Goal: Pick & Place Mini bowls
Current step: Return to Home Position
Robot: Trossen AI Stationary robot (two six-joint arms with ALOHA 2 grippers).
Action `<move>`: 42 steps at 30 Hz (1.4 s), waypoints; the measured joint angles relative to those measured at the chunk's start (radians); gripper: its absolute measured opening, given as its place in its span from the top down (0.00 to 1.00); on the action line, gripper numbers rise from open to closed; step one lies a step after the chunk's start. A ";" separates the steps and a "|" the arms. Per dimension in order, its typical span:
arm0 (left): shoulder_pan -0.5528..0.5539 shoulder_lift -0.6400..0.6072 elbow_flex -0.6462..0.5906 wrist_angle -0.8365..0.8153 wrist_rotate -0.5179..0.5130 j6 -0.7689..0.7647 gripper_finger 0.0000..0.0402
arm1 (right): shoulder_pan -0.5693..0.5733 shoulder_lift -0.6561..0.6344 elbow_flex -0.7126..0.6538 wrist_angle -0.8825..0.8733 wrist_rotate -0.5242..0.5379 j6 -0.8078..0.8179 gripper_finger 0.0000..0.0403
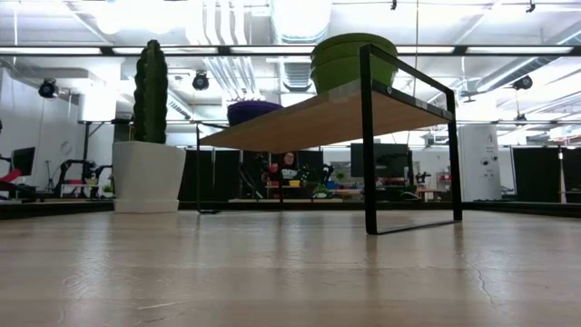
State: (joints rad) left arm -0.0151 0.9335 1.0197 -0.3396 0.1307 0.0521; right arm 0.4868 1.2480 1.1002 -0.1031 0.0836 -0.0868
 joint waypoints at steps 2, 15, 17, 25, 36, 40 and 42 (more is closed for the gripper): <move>-0.012 -0.063 -0.071 0.031 -0.005 0.002 1.00 | 0.000 -0.063 -0.095 0.041 0.013 -0.012 0.98; -0.013 -0.390 -0.404 0.164 0.008 -0.029 1.00 | 0.000 -0.410 -0.513 0.174 0.076 0.045 0.98; -0.013 -0.424 -0.432 0.170 0.022 -0.036 1.00 | 0.000 -0.455 -0.560 0.202 0.077 0.048 0.98; -0.013 -0.608 -0.516 0.169 0.099 -0.038 1.00 | -0.003 -0.668 -0.702 0.253 0.076 0.028 0.98; -0.013 -0.866 -0.604 0.172 0.106 -0.049 1.00 | -0.003 -0.909 -0.820 0.199 0.053 0.016 0.98; -0.013 -0.921 -0.652 0.180 0.039 -0.056 1.00 | -0.003 -0.989 -0.861 0.206 0.054 -0.011 0.98; -0.013 -0.931 -0.692 0.228 0.013 -0.117 1.00 | -0.003 -1.028 -0.884 0.225 0.054 -0.036 0.98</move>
State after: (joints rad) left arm -0.0280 0.0025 0.3276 -0.1119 0.1439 -0.0645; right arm 0.4843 0.2197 0.2166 0.1216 0.1375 -0.1227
